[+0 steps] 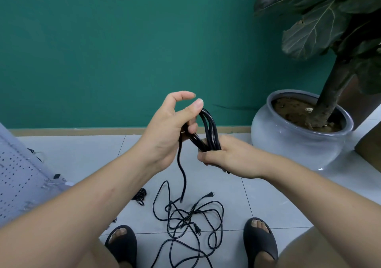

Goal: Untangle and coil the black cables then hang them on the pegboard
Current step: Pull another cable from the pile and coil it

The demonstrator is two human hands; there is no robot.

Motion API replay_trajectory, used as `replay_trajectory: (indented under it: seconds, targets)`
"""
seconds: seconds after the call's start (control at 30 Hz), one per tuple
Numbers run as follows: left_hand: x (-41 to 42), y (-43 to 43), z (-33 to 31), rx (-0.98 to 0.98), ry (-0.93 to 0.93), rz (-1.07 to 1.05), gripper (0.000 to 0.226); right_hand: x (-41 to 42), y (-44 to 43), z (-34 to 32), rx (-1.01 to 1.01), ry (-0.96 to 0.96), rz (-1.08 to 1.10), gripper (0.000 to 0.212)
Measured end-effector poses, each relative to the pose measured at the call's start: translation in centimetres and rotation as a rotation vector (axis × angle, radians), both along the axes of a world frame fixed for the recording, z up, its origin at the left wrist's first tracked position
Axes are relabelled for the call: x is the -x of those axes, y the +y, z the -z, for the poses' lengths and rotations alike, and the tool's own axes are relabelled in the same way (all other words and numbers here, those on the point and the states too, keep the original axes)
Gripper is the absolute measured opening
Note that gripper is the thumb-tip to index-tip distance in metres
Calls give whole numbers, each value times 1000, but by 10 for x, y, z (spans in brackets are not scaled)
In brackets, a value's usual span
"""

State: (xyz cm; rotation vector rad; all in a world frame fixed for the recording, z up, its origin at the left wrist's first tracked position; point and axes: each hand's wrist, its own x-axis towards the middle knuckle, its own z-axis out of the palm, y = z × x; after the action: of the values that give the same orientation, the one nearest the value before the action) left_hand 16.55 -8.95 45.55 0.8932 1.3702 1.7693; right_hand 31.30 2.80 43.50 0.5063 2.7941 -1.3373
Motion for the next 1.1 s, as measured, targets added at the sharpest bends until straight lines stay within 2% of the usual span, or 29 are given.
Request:
replay_trajectory:
  seconds: [0.17, 0.27, 0.37, 0.43, 0.6, 0.7, 0.83, 0.97, 1.03, 1.1]
  targets:
    - [-6, 8, 0, -6, -113, -105, 21, 10, -4, 10, 53, 67, 69, 5]
    - [-8, 15, -4, -13, -135, -177, 19, 16, -8, 12, 3, 169, 219, 25]
    - [-13, 21, -4, -5, -143, -227, 19, 20, -21, 13, -10, 255, 294, 18]
    - [-17, 24, -3, 7, -151, -235, 19, 22, -30, 16, 4, 280, 286, 25]
    - [-13, 27, -5, 3, -242, -224, 22, 26, -28, 18, 30, 177, 270, 43]
    - [-7, 29, -7, 2, -271, -193, 25, 27, -27, 19, 24, 139, 296, 38]
    - [2, 30, -8, 35, -197, -125, 27, 25, -28, 13, 62, 141, 335, 45]
    - [8, 30, -8, 64, 94, -103, 25, 21, -23, 9, 120, 152, 336, 48]
    - [8, 31, -6, 71, 72, -79, 26, 19, -20, 7, 155, 186, 325, 51]
    - [6, 32, 0, 97, -17, -26, 45, 16, -14, 3, 187, 225, 364, 51]
